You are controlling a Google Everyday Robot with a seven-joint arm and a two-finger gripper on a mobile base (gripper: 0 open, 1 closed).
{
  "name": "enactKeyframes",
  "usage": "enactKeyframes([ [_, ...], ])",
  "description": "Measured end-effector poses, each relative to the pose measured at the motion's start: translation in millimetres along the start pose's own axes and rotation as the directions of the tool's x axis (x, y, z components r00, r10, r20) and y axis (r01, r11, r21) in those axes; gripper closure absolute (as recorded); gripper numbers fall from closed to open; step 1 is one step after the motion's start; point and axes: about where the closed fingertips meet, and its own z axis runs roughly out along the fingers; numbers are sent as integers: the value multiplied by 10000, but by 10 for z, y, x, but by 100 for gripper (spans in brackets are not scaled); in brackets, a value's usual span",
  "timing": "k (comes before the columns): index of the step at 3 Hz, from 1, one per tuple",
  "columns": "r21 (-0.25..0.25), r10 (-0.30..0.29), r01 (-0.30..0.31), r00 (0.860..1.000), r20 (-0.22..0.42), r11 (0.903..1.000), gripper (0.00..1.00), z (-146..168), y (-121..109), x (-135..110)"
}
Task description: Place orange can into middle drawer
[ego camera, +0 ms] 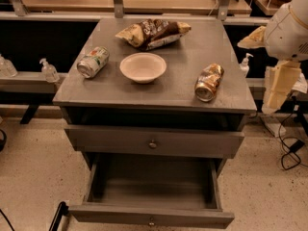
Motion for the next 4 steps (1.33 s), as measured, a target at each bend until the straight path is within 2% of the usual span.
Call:
enactKeyframes([
  [1, 119, -1154, 1153, 9933, 100, 9933, 0, 9, -70, -1],
  [2, 122, -1191, 1190, 9928, 95, 9928, 0, 9, -68, -3],
  [3, -546, -2706, 2670, 9597, -758, 9622, 0, 251, -112, 75],
  [4, -747, -4685, 4626, 8693, -1574, 8834, 0, 486, -288, 176],
])
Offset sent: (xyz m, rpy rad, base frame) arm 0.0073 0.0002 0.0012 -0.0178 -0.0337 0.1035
